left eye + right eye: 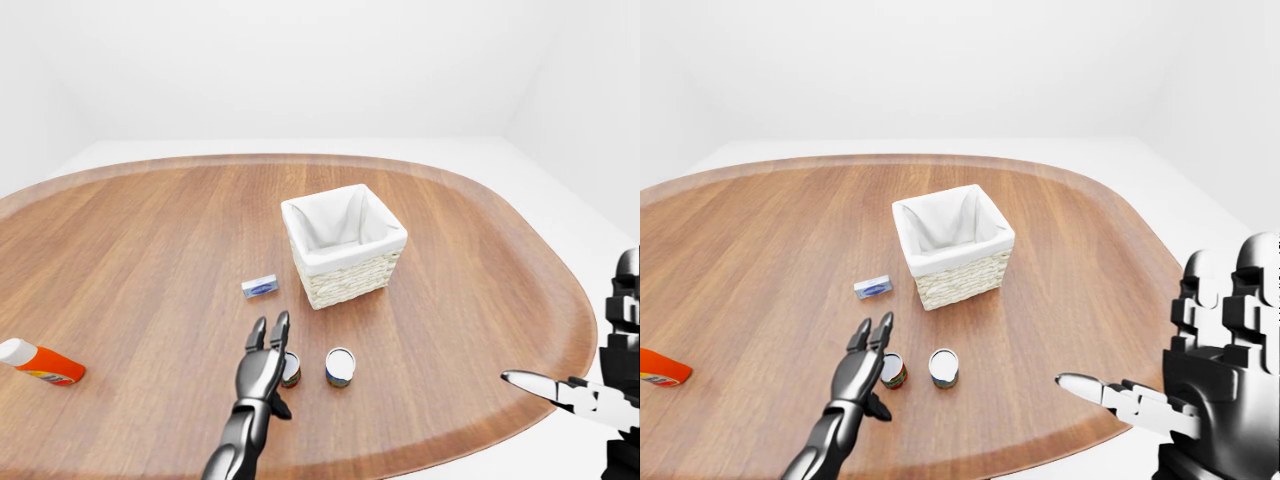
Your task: Pick up the tomato sauce, and put it in the basket.
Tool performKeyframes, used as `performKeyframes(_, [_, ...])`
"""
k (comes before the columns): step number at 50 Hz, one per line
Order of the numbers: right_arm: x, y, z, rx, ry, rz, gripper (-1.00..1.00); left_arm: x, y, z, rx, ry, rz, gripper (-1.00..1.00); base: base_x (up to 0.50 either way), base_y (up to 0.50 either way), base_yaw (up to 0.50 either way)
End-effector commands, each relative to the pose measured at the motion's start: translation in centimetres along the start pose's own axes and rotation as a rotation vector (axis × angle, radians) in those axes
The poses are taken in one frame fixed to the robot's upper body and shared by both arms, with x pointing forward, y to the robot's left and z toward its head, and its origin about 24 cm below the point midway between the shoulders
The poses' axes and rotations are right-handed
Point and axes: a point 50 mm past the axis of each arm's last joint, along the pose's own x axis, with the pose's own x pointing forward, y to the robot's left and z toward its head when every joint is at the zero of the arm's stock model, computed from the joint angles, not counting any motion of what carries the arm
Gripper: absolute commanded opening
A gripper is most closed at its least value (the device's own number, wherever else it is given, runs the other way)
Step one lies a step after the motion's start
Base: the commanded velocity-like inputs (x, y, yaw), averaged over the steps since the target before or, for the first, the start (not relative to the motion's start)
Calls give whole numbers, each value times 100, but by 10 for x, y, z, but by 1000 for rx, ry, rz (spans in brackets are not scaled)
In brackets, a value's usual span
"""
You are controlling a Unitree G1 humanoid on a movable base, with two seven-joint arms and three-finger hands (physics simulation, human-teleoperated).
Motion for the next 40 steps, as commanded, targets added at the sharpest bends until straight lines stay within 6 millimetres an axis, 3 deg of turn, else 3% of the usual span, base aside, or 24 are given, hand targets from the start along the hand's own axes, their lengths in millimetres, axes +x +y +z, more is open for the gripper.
performKeyframes(1, [-1, 0, -2, 5, 11, 0, 100, 8, -5, -4, 25, 15, -1, 100, 0, 0, 0])
performKeyframes(34, [-2, -1, -2, 9, 14, -3, 100, 19, -29, -11, 107, 44, -31, 100, 0, 0, 0])
performKeyframes(35, [-2, -1, -3, 10, 15, -2, 100, 19, -28, -11, 103, 48, -31, -52, 0, 0, 0])
performKeyframes(36, [-1, -1, -3, 9, 14, -2, 100, 19, -28, -12, 101, 50, -33, -100, 0, 0, 0])
performKeyframes(40, [-1, 0, -3, 9, 15, 0, 100, 20, -26, -11, 84, 53, -32, -100, 0, 0, 0])
